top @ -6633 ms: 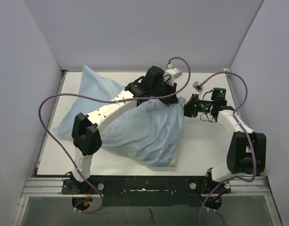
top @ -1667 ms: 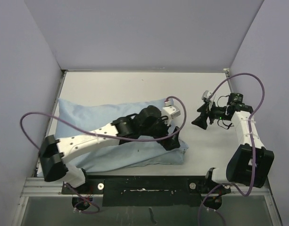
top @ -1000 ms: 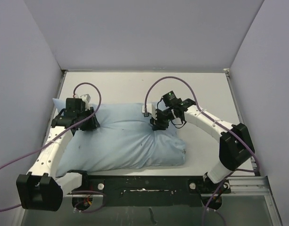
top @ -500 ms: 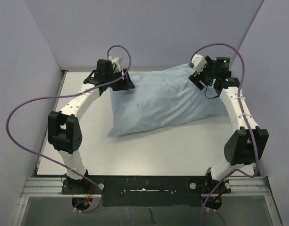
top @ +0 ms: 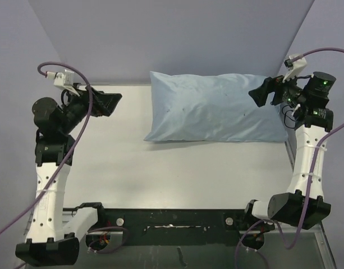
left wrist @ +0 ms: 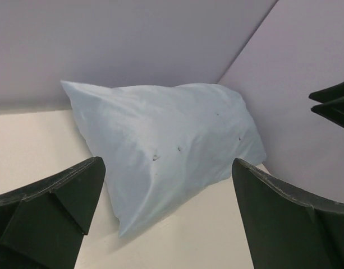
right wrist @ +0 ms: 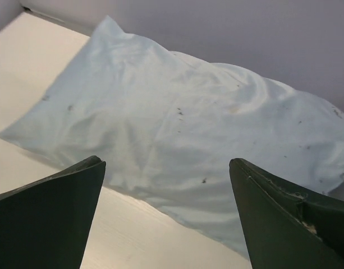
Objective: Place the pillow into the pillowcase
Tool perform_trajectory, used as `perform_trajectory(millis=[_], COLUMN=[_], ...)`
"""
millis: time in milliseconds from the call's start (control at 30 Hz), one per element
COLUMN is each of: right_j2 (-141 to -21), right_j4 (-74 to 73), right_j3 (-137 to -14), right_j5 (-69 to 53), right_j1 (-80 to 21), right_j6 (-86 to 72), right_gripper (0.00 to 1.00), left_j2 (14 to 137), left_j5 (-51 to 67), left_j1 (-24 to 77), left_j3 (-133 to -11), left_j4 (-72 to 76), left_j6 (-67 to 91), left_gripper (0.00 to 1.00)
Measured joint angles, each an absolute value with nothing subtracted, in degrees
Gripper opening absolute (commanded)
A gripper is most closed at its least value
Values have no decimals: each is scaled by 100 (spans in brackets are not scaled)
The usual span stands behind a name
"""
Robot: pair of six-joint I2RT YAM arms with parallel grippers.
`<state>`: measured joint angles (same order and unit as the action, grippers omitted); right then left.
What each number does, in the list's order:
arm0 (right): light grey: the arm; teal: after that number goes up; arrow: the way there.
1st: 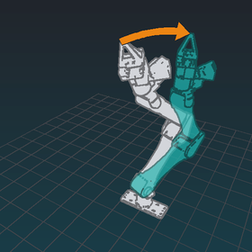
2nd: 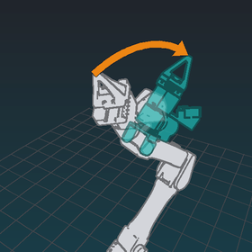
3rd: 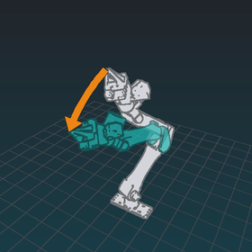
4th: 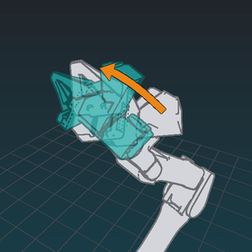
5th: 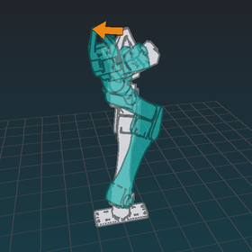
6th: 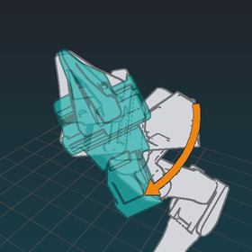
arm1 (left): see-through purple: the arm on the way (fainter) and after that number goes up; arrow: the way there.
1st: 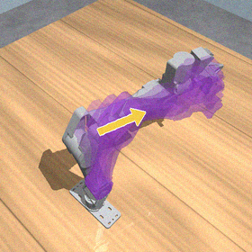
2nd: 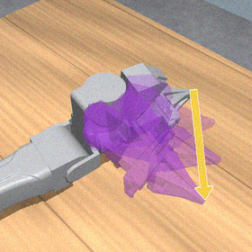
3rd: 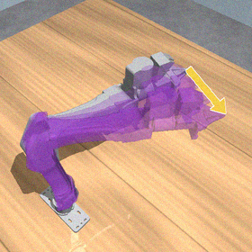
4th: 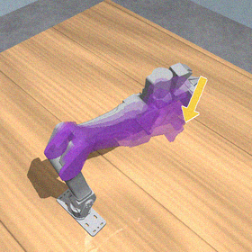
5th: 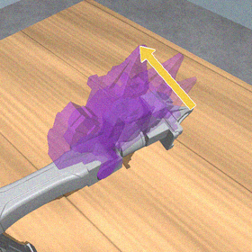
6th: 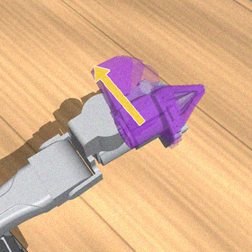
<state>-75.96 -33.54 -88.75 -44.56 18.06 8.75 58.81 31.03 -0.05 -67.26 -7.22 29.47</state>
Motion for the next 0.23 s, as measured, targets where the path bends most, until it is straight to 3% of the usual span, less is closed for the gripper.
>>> perform_trajectory(millis=[233], right_j2=[-7142], right_j4=[-3645], right_j3=[-9358], right_j5=[-4239], right_j1=[1721], right_j6=[-395], right_gripper=[98], left_j2=[5319], left_j5=[3699], left_j1=[-80], left_j3=[-7422], left_j4=[-1761], left_j6=[2517], left_gripper=[98])
